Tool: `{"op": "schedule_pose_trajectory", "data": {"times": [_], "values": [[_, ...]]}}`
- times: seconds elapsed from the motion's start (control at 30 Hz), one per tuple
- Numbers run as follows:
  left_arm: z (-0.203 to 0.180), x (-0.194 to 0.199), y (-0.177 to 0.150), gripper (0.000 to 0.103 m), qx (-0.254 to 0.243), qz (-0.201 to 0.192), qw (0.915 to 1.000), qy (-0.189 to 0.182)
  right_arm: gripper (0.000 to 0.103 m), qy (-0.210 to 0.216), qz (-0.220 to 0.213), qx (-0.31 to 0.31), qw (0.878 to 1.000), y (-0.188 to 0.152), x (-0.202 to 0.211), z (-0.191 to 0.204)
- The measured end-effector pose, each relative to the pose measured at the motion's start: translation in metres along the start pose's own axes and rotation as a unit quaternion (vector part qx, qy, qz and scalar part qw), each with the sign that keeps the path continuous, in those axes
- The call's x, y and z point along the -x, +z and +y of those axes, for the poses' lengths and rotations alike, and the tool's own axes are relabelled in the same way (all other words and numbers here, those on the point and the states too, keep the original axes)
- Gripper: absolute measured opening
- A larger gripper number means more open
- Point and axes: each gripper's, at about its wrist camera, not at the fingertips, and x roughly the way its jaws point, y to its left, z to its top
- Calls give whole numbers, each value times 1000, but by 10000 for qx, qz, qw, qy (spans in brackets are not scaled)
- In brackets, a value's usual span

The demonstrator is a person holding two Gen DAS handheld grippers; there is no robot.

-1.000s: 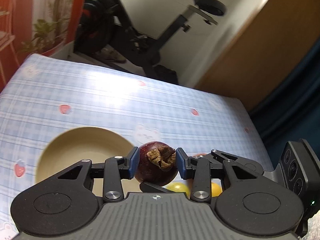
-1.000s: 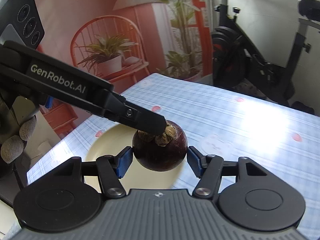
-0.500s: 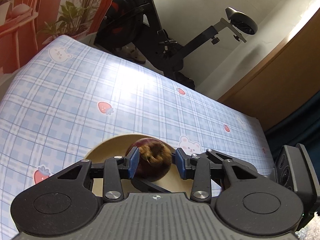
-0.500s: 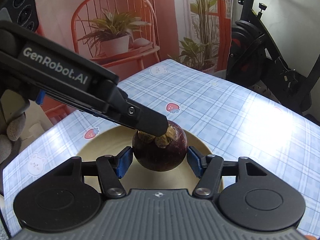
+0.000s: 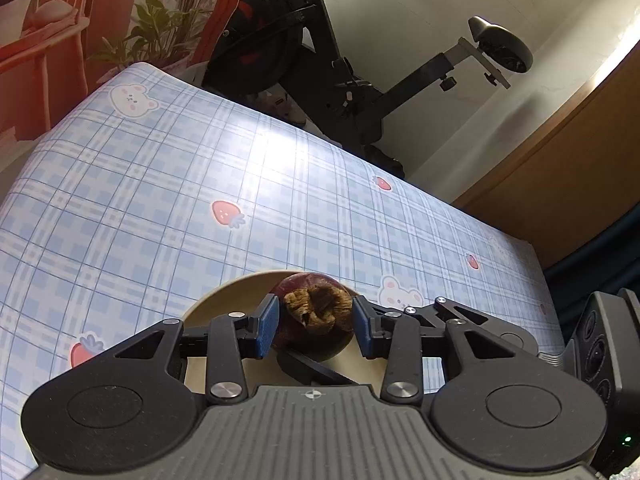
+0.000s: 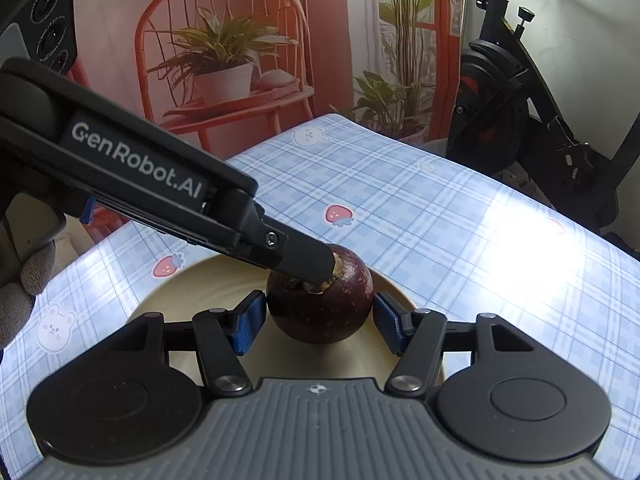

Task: Organize fruits
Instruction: 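Carry the mangosteen over the beige plate and open the left tool, then move the left tool back to the red apple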

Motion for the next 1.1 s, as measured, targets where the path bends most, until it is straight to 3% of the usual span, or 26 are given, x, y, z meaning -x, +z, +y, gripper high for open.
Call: {"op": "schedule_pose_trajectory", "data": {"times": [0.2,0.6,0.83,1.1], "values": [[-16,8,-3,41,-97,-115,9995,277,62,-119,-42,-143,9998,-8,23,-7],[-71,49,-24,41,-619,-567,9930,827,62,-410,-589,-649,9953,-46,106,-28],[-111,59,-49,41,-977,-857,9865,996,62,-802,-852,-1091,9871,-82,156,-54],[-145,57,-80,41,-1046,-1071,9837,994,62,-1223,-1024,-1383,9775,-121,201,-81]]}}
